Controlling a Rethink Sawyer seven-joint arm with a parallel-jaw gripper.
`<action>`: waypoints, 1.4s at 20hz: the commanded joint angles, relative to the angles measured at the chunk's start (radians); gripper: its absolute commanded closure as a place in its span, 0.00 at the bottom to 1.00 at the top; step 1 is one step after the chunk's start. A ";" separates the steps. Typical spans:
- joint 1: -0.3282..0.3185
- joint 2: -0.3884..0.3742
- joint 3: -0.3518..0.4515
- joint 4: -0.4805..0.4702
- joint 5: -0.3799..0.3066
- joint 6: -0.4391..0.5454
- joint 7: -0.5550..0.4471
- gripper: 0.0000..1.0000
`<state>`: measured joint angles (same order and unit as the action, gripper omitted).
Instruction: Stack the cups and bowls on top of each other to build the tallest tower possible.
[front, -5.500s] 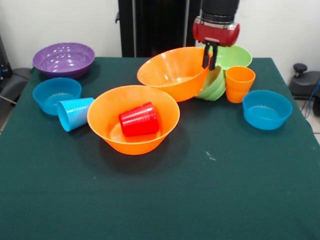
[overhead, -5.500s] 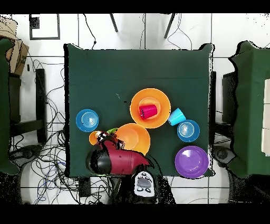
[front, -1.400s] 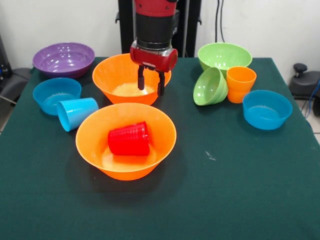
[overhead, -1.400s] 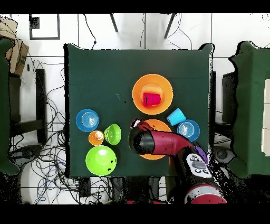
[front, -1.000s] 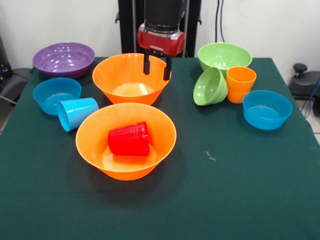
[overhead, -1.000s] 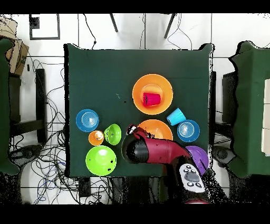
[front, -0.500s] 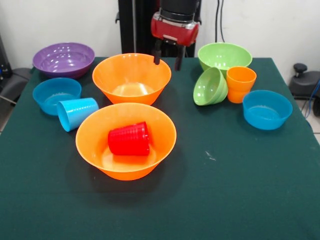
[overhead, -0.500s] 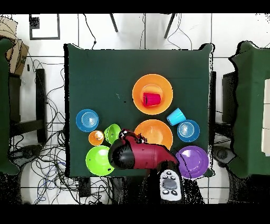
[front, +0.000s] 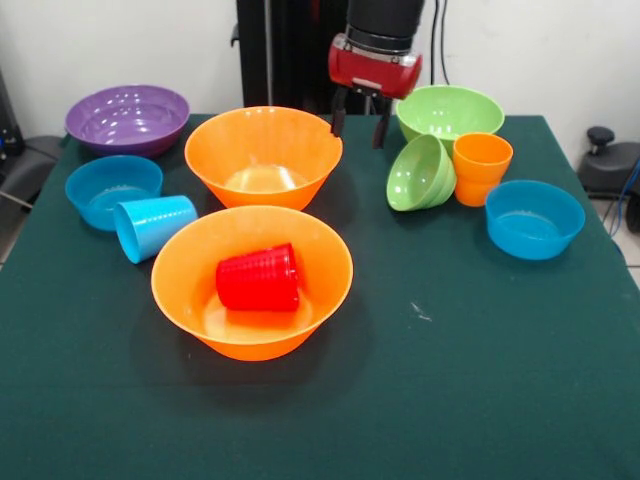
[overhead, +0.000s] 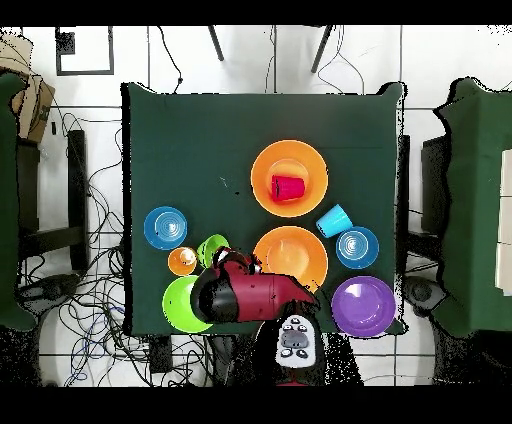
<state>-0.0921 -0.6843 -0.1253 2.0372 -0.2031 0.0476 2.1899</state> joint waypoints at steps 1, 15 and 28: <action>0.041 0.071 0.062 -0.033 -0.018 -0.046 0.087 0.00; -0.077 -0.058 0.179 0.132 -0.086 -0.031 0.065 0.00; 0.046 -0.013 0.100 0.105 0.002 -0.078 0.151 0.00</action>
<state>-0.1031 -0.7411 -0.0783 2.1405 -0.2331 0.0387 2.1899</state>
